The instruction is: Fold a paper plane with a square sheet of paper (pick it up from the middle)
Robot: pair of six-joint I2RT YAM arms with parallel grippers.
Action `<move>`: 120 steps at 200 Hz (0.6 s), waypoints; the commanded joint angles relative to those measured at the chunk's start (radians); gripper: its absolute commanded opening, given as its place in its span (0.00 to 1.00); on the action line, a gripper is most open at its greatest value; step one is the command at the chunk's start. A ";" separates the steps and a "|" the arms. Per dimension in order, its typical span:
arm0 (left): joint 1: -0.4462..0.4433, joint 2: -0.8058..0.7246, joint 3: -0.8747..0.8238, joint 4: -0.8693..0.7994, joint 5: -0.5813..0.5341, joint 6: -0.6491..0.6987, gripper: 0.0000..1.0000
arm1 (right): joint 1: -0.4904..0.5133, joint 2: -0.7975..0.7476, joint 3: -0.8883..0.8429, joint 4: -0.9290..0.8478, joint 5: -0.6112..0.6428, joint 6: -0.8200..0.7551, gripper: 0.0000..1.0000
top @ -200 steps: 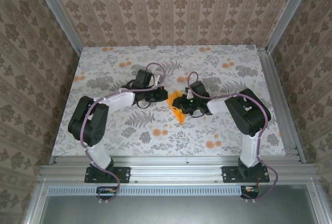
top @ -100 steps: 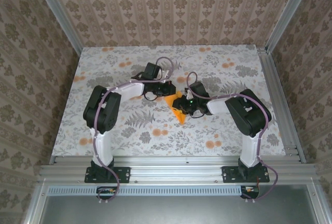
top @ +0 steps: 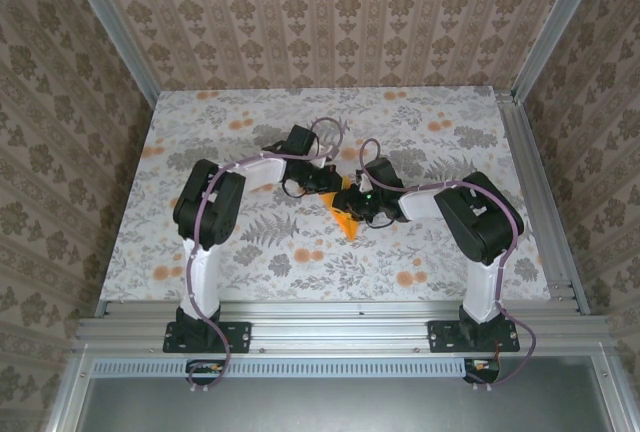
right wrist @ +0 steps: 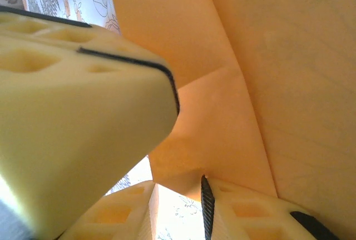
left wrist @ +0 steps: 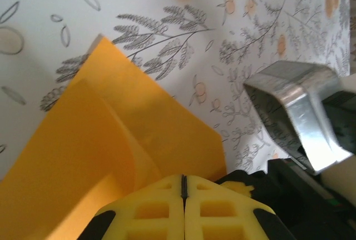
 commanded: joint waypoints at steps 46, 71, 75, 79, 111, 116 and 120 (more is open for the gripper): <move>0.016 0.028 0.039 -0.162 -0.097 0.142 0.04 | 0.012 0.013 -0.027 -0.157 0.046 -0.023 0.31; 0.016 0.044 0.051 -0.168 -0.091 0.152 0.04 | 0.012 0.007 -0.028 -0.154 0.045 -0.022 0.34; 0.016 0.047 0.052 -0.167 -0.090 0.154 0.04 | 0.012 0.008 -0.028 -0.153 0.045 -0.022 0.35; 0.016 0.048 0.054 -0.167 -0.087 0.156 0.04 | 0.013 0.006 -0.028 -0.149 0.043 -0.023 0.35; 0.016 0.062 0.062 -0.177 -0.094 0.165 0.04 | 0.011 0.004 -0.042 -0.112 0.041 0.003 0.36; 0.016 0.063 0.064 -0.180 -0.099 0.167 0.04 | 0.012 0.003 -0.045 -0.107 0.040 0.008 0.35; 0.016 0.064 0.063 -0.181 -0.101 0.169 0.04 | 0.012 0.004 -0.046 -0.103 0.041 0.010 0.35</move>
